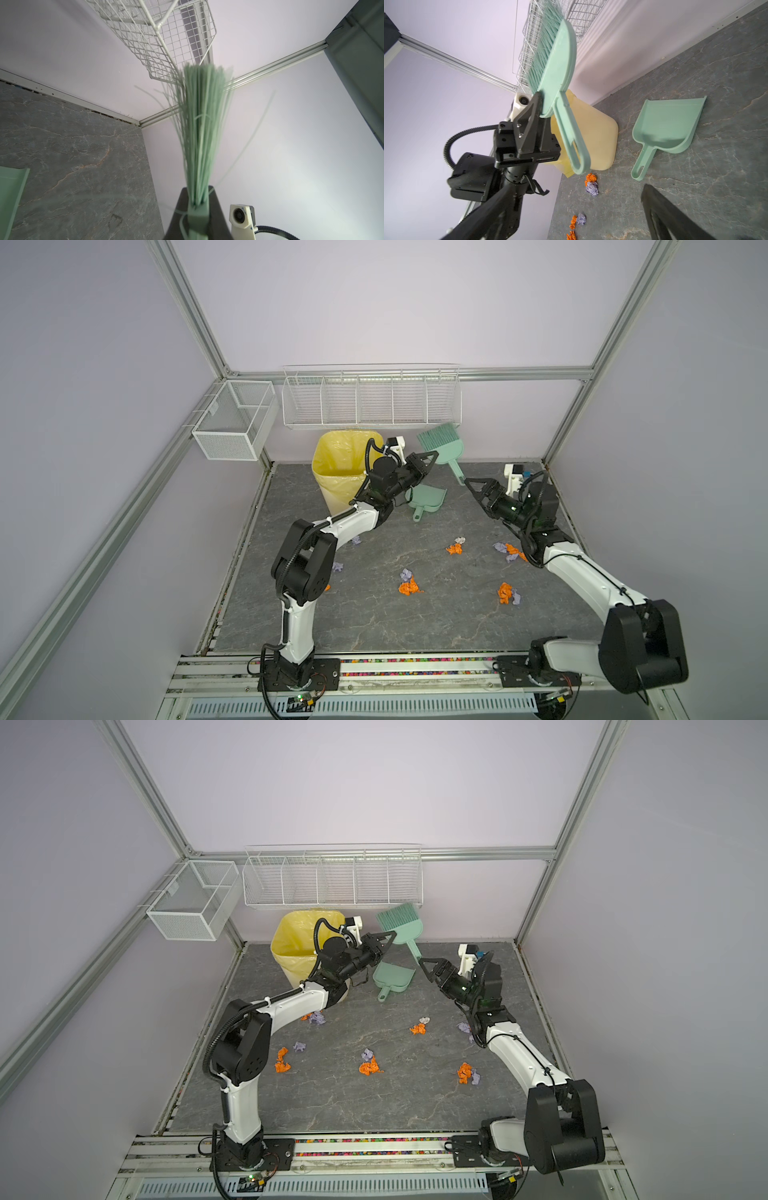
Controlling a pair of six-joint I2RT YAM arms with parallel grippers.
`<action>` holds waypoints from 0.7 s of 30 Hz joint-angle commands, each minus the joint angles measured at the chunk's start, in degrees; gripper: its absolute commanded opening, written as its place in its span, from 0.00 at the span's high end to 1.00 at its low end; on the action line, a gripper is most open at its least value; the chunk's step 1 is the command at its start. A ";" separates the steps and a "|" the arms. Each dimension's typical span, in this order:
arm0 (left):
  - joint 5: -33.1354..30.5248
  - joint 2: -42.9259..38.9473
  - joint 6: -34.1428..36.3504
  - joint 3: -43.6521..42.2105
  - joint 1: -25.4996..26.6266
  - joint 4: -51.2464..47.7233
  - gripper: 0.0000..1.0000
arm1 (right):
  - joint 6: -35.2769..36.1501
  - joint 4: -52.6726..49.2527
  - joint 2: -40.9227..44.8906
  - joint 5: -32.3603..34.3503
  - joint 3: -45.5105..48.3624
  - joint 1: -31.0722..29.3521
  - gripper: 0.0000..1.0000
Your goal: Sweep away the paper scraps from the table
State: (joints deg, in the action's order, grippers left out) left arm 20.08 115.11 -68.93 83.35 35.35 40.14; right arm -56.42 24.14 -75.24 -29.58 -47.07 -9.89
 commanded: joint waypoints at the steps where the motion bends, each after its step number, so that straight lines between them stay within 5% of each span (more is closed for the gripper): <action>1: -0.46 2.21 -6.53 -0.02 -0.09 8.34 1.00 | -4.43 7.18 0.47 0.46 1.37 0.16 0.05; 21: 0.02 3.98 -9.73 0.45 0.42 12.43 1.00 | -11.42 19.02 -8.21 -1.07 -2.03 -0.34 0.38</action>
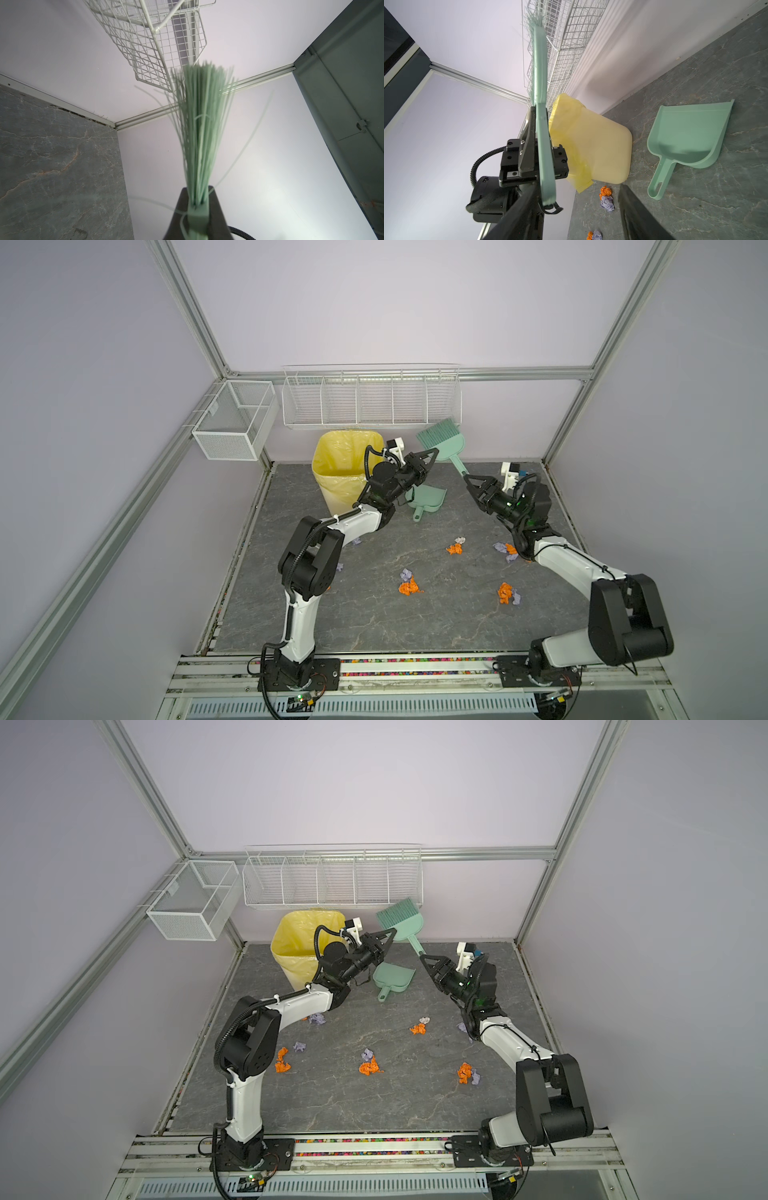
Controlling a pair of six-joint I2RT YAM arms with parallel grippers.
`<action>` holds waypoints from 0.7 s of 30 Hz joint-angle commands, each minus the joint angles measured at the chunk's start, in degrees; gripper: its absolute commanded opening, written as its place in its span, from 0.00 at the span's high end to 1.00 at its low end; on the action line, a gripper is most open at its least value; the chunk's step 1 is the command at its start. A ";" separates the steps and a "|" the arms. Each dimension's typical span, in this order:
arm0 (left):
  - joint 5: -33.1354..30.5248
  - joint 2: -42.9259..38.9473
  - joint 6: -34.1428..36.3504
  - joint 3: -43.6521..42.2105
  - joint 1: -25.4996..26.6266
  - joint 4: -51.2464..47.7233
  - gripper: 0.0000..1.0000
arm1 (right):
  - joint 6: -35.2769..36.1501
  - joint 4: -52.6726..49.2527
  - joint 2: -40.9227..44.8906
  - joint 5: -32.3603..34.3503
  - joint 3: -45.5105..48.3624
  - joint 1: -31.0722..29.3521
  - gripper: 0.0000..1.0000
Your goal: Sweep away the paper scraps from the table
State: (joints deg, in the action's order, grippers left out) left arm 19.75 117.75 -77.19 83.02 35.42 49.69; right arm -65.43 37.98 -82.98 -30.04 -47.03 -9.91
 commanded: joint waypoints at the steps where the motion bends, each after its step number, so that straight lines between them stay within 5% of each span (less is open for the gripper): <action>1: 0.39 1.50 -1.72 0.82 0.35 3.17 1.00 | -2.84 5.84 -1.03 -0.68 -2.40 -0.37 0.40; 4: -0.10 2.10 -2.25 0.93 0.48 3.75 1.00 | -5.18 9.66 -2.98 -1.08 -2.89 -0.59 0.53; 12: 0.37 2.43 -2.09 2.57 0.79 2.95 1.00 | -10.95 19.63 -6.89 -1.30 -2.98 -0.85 0.60; 21: -0.67 2.12 -1.53 1.65 1.06 3.65 1.00 | -10.77 18.58 -6.33 -0.97 -2.97 -1.51 0.71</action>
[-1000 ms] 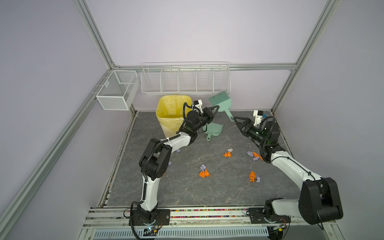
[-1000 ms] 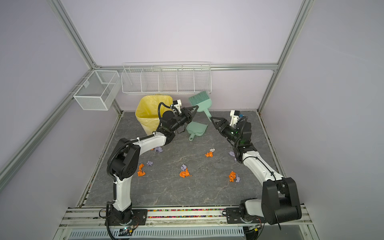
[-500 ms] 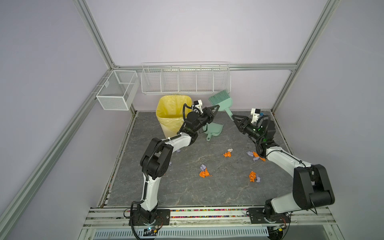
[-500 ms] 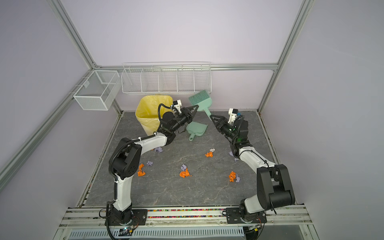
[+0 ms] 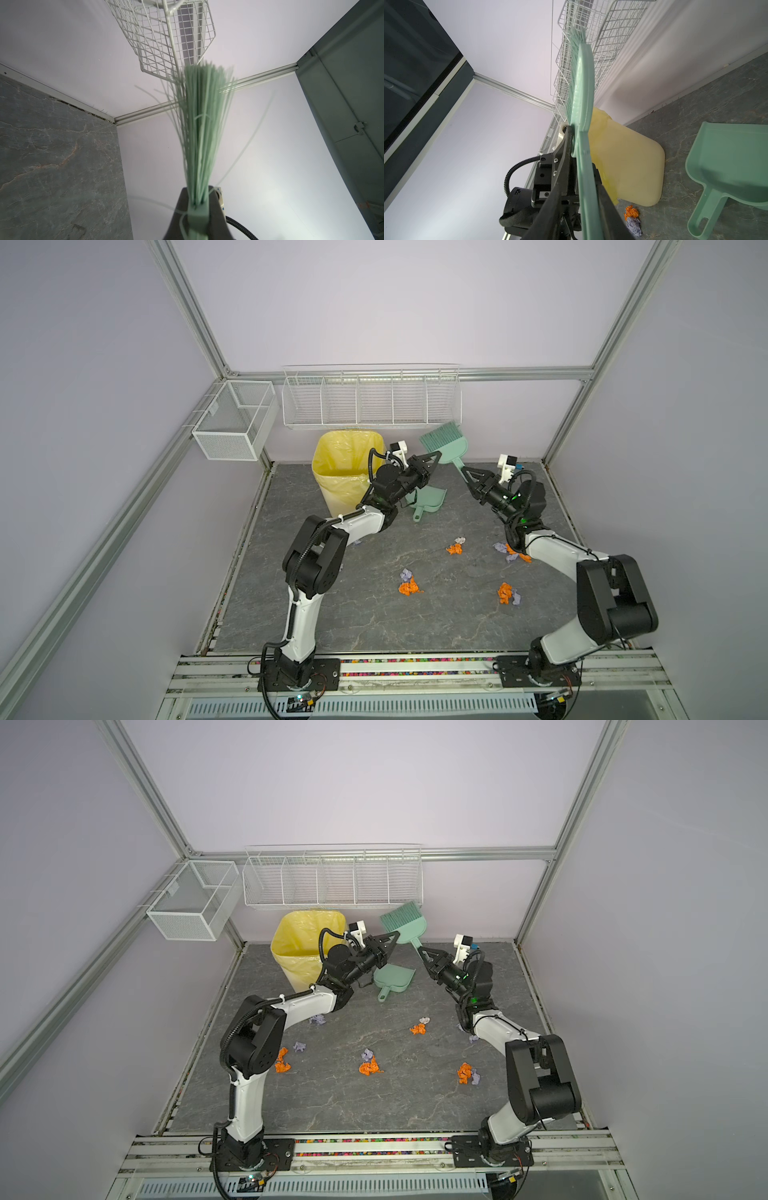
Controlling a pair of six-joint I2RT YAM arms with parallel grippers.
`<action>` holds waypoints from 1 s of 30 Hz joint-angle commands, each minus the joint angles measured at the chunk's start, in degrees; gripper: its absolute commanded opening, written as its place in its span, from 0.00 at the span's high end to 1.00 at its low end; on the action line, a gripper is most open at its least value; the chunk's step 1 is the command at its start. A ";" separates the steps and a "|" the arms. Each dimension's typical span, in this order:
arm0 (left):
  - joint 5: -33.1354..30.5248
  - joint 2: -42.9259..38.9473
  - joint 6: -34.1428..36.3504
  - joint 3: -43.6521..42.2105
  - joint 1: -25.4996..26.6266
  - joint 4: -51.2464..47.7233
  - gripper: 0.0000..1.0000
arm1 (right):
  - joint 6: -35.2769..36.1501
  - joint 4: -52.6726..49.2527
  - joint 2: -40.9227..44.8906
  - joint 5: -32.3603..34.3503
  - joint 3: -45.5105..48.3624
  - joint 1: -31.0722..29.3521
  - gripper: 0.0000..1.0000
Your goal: Sweep away the paper scraps from the table
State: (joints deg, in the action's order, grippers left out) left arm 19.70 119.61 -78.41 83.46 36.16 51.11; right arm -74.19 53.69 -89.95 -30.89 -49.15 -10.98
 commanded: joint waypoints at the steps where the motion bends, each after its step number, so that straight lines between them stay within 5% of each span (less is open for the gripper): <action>1: -0.56 0.13 0.12 1.01 0.27 2.24 1.00 | -2.14 2.94 0.60 0.03 -0.81 -0.44 0.71; 23: -0.29 -0.09 0.45 0.14 0.31 2.51 1.00 | -0.59 0.32 1.60 0.40 -2.28 -2.19 0.93; 30: 0.18 -2.63 2.90 -2.16 0.31 0.39 0.79 | 0.74 -2.70 3.10 -0.19 -2.24 -1.14 0.93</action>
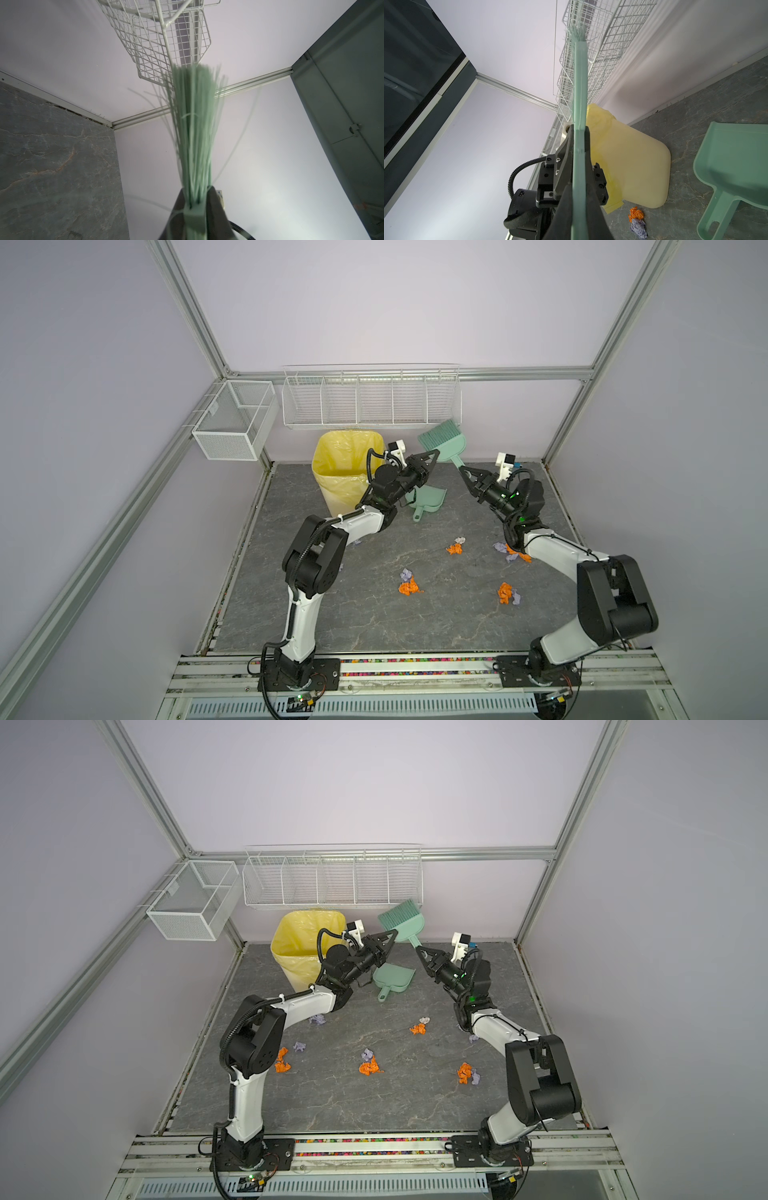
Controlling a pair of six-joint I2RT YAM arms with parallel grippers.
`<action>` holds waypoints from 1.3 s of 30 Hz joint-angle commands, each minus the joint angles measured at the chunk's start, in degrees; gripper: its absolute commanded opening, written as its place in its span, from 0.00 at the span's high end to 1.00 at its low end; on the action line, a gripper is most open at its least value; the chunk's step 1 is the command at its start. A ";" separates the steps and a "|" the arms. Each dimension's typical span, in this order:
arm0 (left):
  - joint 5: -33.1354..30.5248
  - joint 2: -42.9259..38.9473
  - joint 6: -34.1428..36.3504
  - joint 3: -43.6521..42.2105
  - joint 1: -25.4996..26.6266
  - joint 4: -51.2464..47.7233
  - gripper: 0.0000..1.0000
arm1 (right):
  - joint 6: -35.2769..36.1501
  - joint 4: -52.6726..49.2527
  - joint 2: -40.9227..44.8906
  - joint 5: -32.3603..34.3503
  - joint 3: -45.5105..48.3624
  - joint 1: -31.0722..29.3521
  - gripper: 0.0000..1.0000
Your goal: Sweep away the paper scraps from the table
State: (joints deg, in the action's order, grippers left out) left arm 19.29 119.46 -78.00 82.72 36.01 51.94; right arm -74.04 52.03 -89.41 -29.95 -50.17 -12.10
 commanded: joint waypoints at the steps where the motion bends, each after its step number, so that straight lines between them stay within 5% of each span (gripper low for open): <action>1: 0.52 -3.03 3.03 -1.98 0.47 -1.14 0.76 | 1.17 -2.30 3.11 -1.49 -1.56 -0.02 0.93; 12: 0.82 -9.62 10.06 -8.54 0.72 -7.36 0.39 | 12.93 -24.57 10.39 -0.74 -3.85 4.27 0.93; 18: 1.10 -14.81 19.09 -9.96 1.52 -18.61 0.24 | 22.49 -41.32 15.48 2.31 -5.93 5.24 0.93; 22: 1.57 -18.19 26.22 -9.52 2.08 -29.54 0.01 | 28.57 -49.25 18.43 3.18 -6.76 6.32 0.93; 28: -3.05 -21.27 39.71 -6.59 4.71 -48.58 0.01 | 35.98 -58.78 20.81 3.35 -8.41 7.63 0.93; 39: -9.78 -20.87 51.02 -2.03 5.38 -70.36 0.01 | 48.46 -73.24 24.36 8.07 -13.09 10.25 0.93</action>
State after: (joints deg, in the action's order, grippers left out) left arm 12.60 98.89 -32.84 77.19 41.28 -9.63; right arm -30.50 -17.30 -66.50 -23.00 -62.02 -1.98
